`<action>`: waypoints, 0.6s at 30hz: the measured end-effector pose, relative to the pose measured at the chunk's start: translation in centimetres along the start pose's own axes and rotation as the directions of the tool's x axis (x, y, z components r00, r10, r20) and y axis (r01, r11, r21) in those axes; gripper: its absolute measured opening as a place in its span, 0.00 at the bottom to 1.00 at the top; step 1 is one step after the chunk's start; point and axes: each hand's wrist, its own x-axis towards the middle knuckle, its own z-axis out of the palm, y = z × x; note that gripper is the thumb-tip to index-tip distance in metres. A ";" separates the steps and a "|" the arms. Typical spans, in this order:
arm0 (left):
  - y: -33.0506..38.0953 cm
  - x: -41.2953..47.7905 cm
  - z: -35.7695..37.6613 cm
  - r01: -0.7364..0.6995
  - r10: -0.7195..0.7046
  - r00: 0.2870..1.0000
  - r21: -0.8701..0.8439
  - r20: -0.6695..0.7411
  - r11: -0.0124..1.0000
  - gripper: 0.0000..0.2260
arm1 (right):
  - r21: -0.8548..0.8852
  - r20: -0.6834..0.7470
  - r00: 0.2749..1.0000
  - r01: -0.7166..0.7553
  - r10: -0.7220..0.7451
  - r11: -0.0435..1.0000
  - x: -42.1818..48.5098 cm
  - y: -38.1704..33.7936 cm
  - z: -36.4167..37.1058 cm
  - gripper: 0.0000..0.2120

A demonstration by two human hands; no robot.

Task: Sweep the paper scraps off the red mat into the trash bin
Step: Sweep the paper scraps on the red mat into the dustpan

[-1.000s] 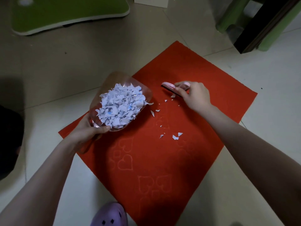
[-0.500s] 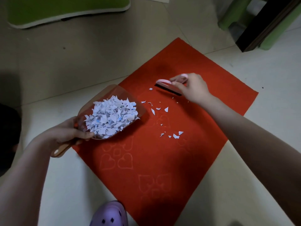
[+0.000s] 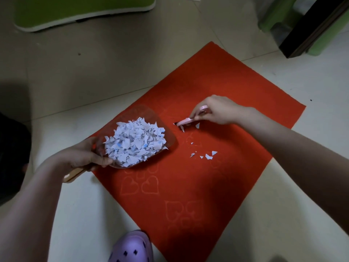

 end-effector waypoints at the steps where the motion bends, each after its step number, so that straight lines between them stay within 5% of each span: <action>1: 0.1 0.0 0.2 0.007 -0.007 1.000 -0.004 -0.005 1.000 0.41 | 0.002 0.015 1.000 -0.001 0.001 1.000 -0.6 0.1 -0.7 0.07; 10: 1.2 -0.2 1.5 0.055 -0.053 0.998 0.041 -0.033 0.998 0.26 | 0.018 -0.307 0.950 -0.048 0.051 0.999 1.8 -0.7 0.3 0.09; 14: 2.0 -0.6 2.3 0.041 -0.040 0.999 0.049 -0.025 0.998 0.17 | -0.053 -0.175 0.985 -0.006 -0.003 0.999 1.1 -0.2 1.8 0.10; 18: 1.9 -0.6 2.2 0.040 -0.038 0.999 0.051 -0.023 0.998 0.25 | -0.073 -0.039 0.998 0.051 -0.054 0.996 -2.8 0.6 1.2 0.10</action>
